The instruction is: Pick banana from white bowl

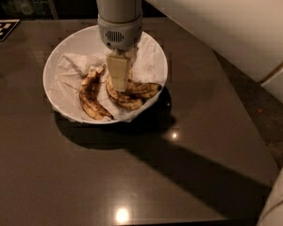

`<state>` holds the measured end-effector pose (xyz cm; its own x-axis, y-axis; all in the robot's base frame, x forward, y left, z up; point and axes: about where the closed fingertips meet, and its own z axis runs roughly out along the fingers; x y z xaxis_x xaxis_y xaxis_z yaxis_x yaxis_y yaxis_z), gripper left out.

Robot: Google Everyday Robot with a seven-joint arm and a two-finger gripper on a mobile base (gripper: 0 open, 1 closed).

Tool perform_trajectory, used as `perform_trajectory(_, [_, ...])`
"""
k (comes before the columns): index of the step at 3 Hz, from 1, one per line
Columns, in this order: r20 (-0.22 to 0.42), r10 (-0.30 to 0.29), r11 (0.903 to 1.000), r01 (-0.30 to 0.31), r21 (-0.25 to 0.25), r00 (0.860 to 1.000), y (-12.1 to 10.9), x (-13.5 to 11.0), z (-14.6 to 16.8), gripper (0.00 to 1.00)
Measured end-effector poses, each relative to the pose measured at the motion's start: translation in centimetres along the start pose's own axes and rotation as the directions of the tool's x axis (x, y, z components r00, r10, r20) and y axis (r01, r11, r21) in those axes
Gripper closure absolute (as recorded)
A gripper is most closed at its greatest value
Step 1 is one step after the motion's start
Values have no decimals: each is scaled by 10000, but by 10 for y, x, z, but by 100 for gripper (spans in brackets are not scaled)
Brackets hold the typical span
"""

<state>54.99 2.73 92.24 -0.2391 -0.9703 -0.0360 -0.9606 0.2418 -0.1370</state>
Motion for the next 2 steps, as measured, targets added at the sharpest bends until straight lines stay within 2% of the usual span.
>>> perform_trajectory(2, [-160, 62, 9993, -68, -374, 9999, -4, -4, 10, 40])
